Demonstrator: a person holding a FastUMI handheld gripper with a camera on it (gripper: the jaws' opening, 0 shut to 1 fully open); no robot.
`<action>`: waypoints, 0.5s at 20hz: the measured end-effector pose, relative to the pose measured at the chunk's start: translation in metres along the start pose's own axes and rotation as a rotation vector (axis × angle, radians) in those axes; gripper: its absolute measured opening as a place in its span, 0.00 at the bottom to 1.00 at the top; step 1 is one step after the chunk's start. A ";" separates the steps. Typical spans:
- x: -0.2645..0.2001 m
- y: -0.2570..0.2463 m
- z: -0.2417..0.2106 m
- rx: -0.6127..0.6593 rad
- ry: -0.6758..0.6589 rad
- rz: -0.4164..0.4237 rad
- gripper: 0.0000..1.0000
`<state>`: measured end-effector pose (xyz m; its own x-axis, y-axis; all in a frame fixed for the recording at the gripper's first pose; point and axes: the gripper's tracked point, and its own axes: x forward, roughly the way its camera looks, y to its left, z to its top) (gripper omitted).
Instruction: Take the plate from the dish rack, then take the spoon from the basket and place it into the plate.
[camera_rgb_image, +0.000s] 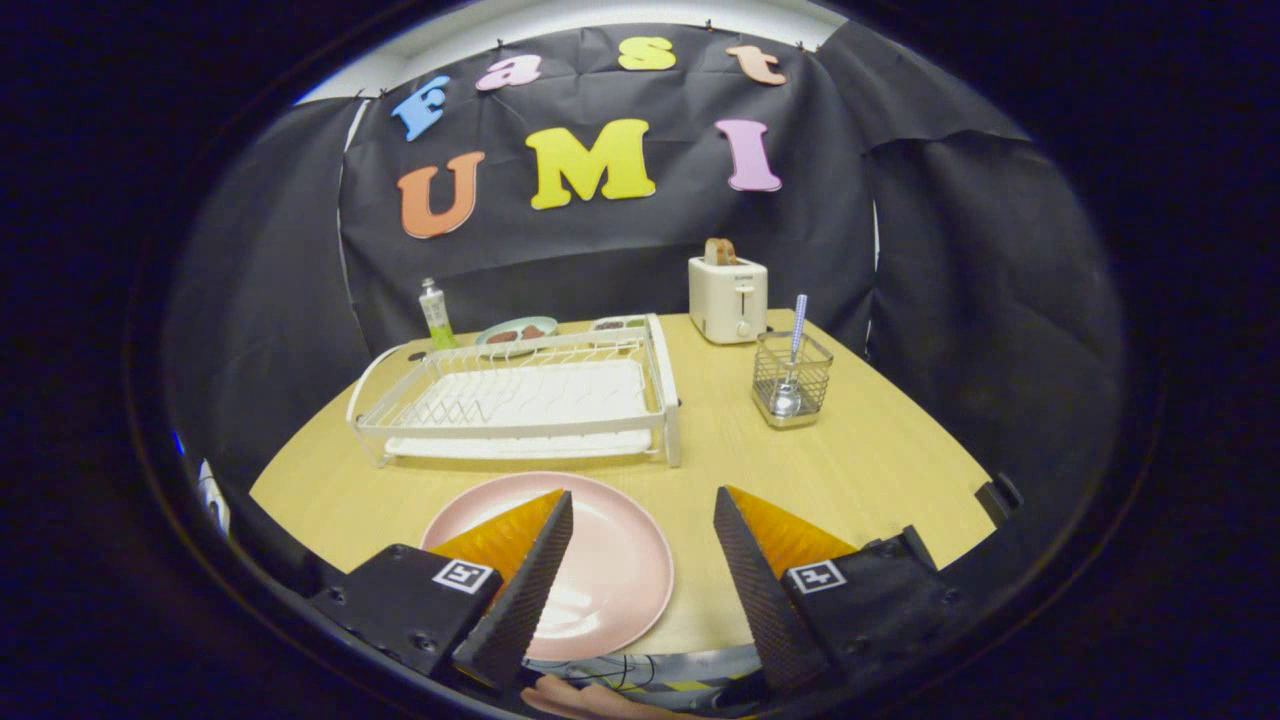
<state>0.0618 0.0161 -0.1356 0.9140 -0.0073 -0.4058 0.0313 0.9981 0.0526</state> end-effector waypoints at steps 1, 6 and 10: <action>-0.001 -0.004 0.006 -0.004 -0.023 0.000 0.94; -0.004 -0.039 0.043 -0.033 -0.149 -0.049 1.00; 0.005 -0.075 0.065 -0.025 -0.183 -0.075 1.00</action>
<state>0.0904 -0.0623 -0.0826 0.9678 -0.0901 -0.2349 0.0939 0.9956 0.0051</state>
